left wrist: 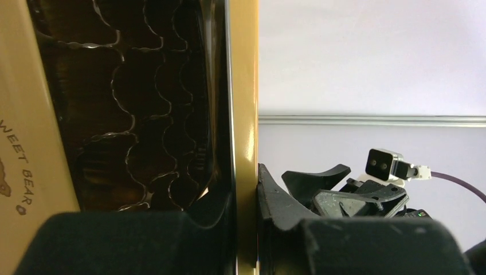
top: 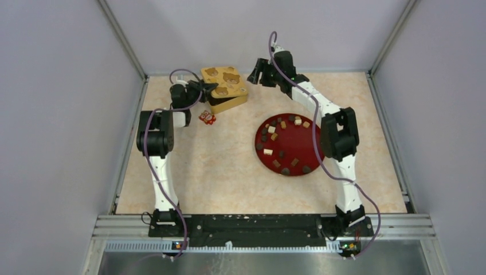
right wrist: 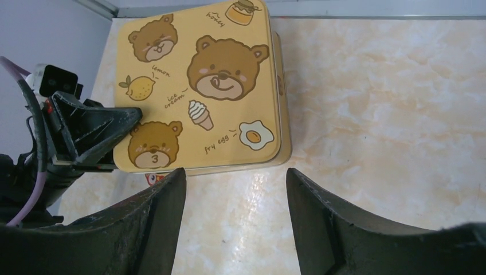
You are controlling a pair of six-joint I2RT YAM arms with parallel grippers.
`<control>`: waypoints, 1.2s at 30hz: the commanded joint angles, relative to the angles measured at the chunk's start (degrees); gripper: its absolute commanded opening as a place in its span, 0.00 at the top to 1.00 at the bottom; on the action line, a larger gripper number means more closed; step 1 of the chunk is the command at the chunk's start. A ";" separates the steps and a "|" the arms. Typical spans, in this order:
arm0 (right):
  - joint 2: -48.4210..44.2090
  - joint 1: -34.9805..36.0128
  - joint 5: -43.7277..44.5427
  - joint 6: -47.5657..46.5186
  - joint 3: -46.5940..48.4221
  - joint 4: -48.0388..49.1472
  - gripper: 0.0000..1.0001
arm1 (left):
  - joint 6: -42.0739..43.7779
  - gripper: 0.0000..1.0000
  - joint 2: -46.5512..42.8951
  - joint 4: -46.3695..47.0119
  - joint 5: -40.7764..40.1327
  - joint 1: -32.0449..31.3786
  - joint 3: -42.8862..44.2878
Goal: Pack the chocolate
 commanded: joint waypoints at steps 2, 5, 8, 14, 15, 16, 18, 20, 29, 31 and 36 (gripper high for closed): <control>3.06 -0.12 -1.71 0.40 5.19 -0.32 0.37 | 2.77 0.82 -0.82 0.88 -1.64 0.30 0.26; 4.57 -0.12 -2.37 0.60 6.81 -1.15 0.37 | 3.38 0.74 -1.44 -0.31 -1.81 0.30 -0.13; 5.52 -0.08 -2.83 0.62 7.63 -1.70 0.37 | 3.39 0.63 -1.77 -0.73 -1.72 0.30 -0.68; 5.49 -0.12 -2.60 0.42 6.79 -1.84 0.37 | 6.35 0.51 -4.06 -5.51 -2.33 0.31 -1.57; 5.42 -0.10 -2.58 0.37 6.52 -1.78 0.37 | 6.87 0.50 -4.51 -6.21 -2.52 0.29 -1.73; 5.28 -0.10 -2.60 0.36 6.30 -1.72 0.37 | 7.48 0.49 -4.97 -6.93 -2.58 0.30 -1.79; 5.08 -0.12 -2.65 0.34 5.70 -1.53 0.37 | 8.97 0.47 -5.79 -8.92 -2.86 0.30 -1.85; 4.98 -0.10 -2.75 0.40 5.30 -1.41 0.37 | 10.20 0.44 -6.77 -11.27 -3.54 0.30 -2.10; 3.68 -0.09 -2.85 0.58 2.48 -0.26 0.37 | 13.43 0.36 -8.58 -20.24 -3.30 1.87 -1.36; 3.38 -0.08 -2.85 0.57 2.06 -0.01 0.37 | 14.43 0.35 -8.98 -22.29 -3.40 2.06 -1.03; 3.12 -0.05 -2.93 0.67 1.19 0.35 0.37 | 17.71 0.33 -10.26 -27.96 -4.94 2.85 -0.39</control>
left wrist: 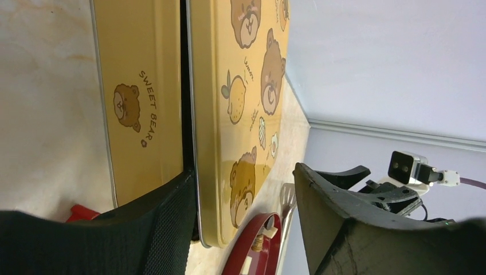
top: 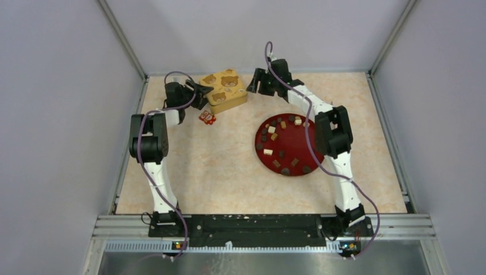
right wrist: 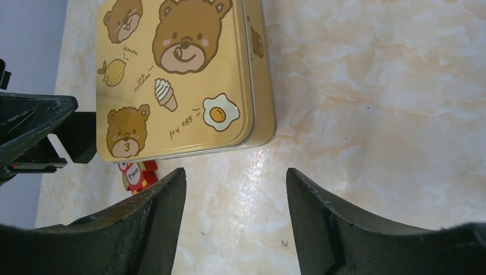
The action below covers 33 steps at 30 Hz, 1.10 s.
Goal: Pack the chocolate
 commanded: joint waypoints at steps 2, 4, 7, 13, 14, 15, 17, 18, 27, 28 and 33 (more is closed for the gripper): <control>-2.97 -0.04 -0.73 0.17 -0.59 2.47 0.37 | 5.07 0.32 -3.77 -6.84 -1.77 1.28 1.12; -2.84 -0.03 -0.81 0.15 -0.55 2.44 0.37 | 5.58 0.30 -3.74 -7.06 -1.48 1.59 1.11; -1.96 0.01 -0.97 -0.11 0.78 1.92 0.37 | 6.94 0.20 -3.61 -8.51 -1.24 1.80 1.78; 2.83 -0.03 -1.99 -1.17 8.20 -1.33 0.37 | 11.82 0.01 -2.11 -11.44 0.87 2.14 5.08; 3.81 -0.03 -2.19 -1.24 9.76 -1.73 0.37 | 12.53 0.01 -1.54 -12.27 1.38 2.25 6.10; 5.01 -0.01 -2.33 -1.33 11.70 -2.34 0.36 | 13.09 0.01 -1.04 -12.90 1.88 2.38 6.87; 7.55 -0.03 -2.69 -1.26 15.59 -3.53 0.36 | 14.13 0.01 -0.41 -13.61 2.88 2.66 7.73; 8.78 0.01 -2.82 -1.17 17.38 -3.72 0.36 | 14.79 0.01 -0.22 -14.07 3.29 2.76 8.20; 13.03 -0.03 -3.35 -0.36 21.07 2.75 0.36 | 20.05 0.01 0.34 -17.35 4.32 3.01 9.72; 13.48 -0.02 -3.36 -0.12 21.55 3.08 0.36 | 20.24 0.01 1.00 -17.45 4.89 3.03 10.29; 16.00 0.05 -3.13 0.97 23.93 4.48 0.41 | 20.39 0.03 4.06 -17.78 6.13 3.03 13.02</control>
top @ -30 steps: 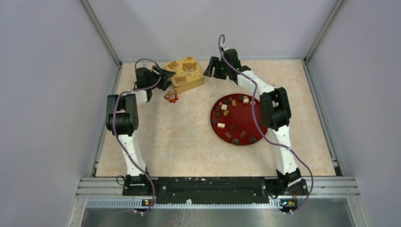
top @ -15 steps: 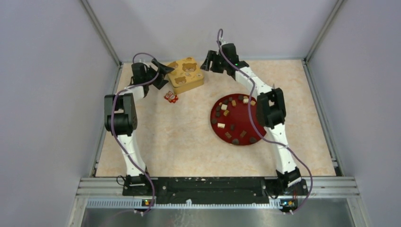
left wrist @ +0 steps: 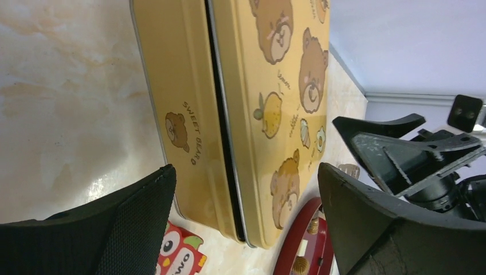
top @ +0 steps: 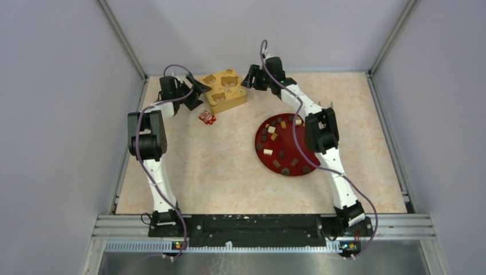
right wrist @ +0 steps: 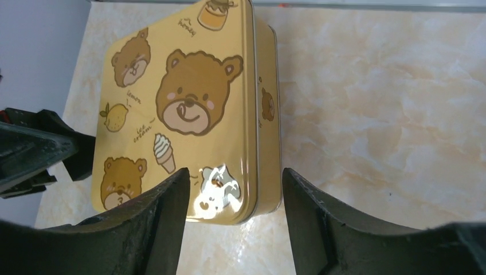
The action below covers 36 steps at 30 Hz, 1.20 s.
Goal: Pack the chocolate
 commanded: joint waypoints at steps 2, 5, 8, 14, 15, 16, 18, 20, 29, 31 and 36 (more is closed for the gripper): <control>2.73 0.12 -0.35 1.19 6.10 5.10 0.44 | 2.00 0.05 3.65 -0.33 1.80 0.17 4.06; 4.18 0.17 -0.30 1.72 7.88 6.04 0.45 | 2.31 0.07 4.65 -0.90 1.48 0.17 5.11; 5.59 0.38 -0.40 2.32 9.39 6.93 0.46 | 2.40 0.11 5.24 -1.08 1.30 0.17 5.53; 7.28 0.95 -1.39 2.88 10.19 8.29 0.47 | 3.14 0.26 5.46 -2.25 0.49 0.17 5.61; 7.42 1.07 -1.50 2.77 10.17 8.25 0.47 | 3.22 0.29 5.43 -2.27 0.33 0.17 5.37; 7.50 1.15 -1.66 2.72 10.18 8.22 0.47 | 3.25 0.32 5.44 -2.27 0.22 0.17 5.19; 7.71 1.26 -1.94 2.65 10.05 8.04 0.47 | 3.00 0.39 5.34 -2.19 0.23 0.17 4.86; 7.74 1.34 -2.12 2.54 9.75 8.03 0.48 | 2.80 0.45 5.36 -2.01 0.20 0.17 4.57; 7.72 1.87 -2.78 2.11 9.11 7.69 0.49 | 2.98 0.57 6.30 -2.52 -0.33 0.39 4.49; 7.82 1.88 -2.90 2.09 8.98 7.24 0.49 | 3.50 0.56 7.21 -3.81 -0.23 0.43 5.38; 6.88 1.88 -4.47 2.40 6.92 7.42 0.50 | 5.25 0.53 8.72 -6.61 1.22 0.37 6.07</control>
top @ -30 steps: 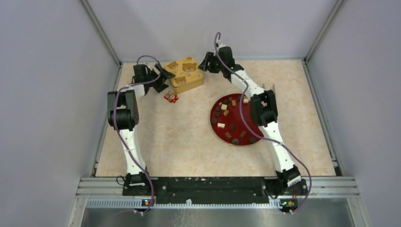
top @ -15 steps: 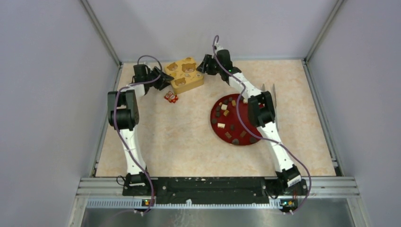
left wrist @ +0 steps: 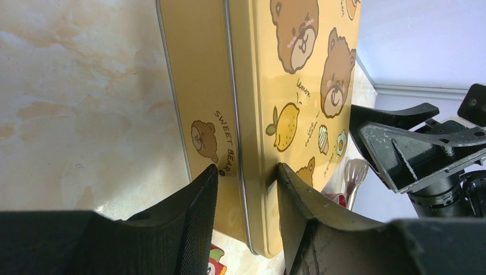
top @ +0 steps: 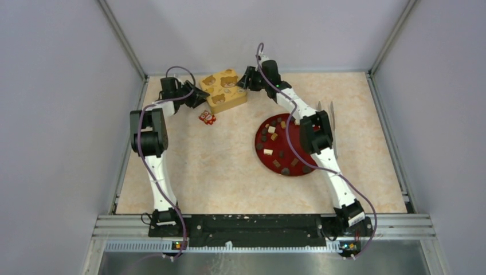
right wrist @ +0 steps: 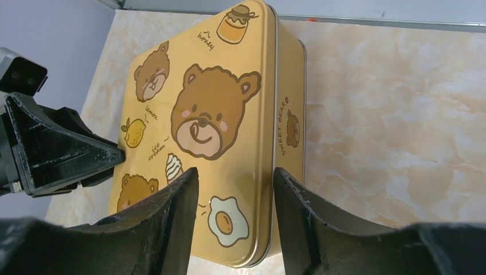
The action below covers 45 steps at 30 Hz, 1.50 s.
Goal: Pack the chocolate
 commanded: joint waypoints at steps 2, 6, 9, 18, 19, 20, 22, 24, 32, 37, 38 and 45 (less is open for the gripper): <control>-1.33 0.69 -3.66 0.03 -1.93 1.78 0.53 | 3.87 0.52 2.54 -4.17 -0.52 0.06 0.09; -4.64 1.40 -5.35 -1.26 -8.19 2.36 0.62 | 5.48 0.52 0.62 -4.68 0.09 0.01 -3.07; -9.43 2.28 -4.84 -2.18 -15.62 3.87 0.66 | 6.94 0.52 -0.89 -5.71 0.46 -0.09 -5.08; -24.41 3.70 -3.87 0.81 -41.85 13.78 0.72 | 11.95 0.52 -8.09 -12.05 0.32 -1.04 -12.66; -25.94 3.87 -3.93 1.01 -44.53 14.43 0.72 | 12.44 0.52 -9.08 -12.54 0.12 -1.15 -13.70; -27.30 4.02 -3.74 1.22 -46.96 14.87 0.72 | 12.77 0.52 -10.20 -13.01 -0.17 -1.25 -14.57; -30.08 4.21 -3.45 1.39 -51.13 15.32 0.72 | 13.56 0.52 -12.00 -14.99 -0.92 -1.41 -15.20; -32.93 4.30 -3.18 1.26 -54.03 15.06 0.72 | 14.51 0.52 -14.19 -17.55 -1.88 -1.75 -14.51; -37.10 4.37 8.17 -4.78 -49.90 5.37 0.43 | 15.75 0.33 -20.17 -20.58 -5.87 -3.27 -12.21; -37.10 4.30 11.38 -6.26 -44.23 4.06 0.42 | 16.34 0.25 -22.52 -22.26 -7.63 -3.27 -10.55; -36.74 4.31 11.35 -6.44 -42.89 4.10 0.42 | 16.42 0.25 -23.10 -22.50 -7.96 -3.23 -10.36; -27.70 4.32 6.67 -5.58 -28.44 1.97 0.47 | 17.30 0.22 -27.38 -25.19 -11.17 -3.25 -9.02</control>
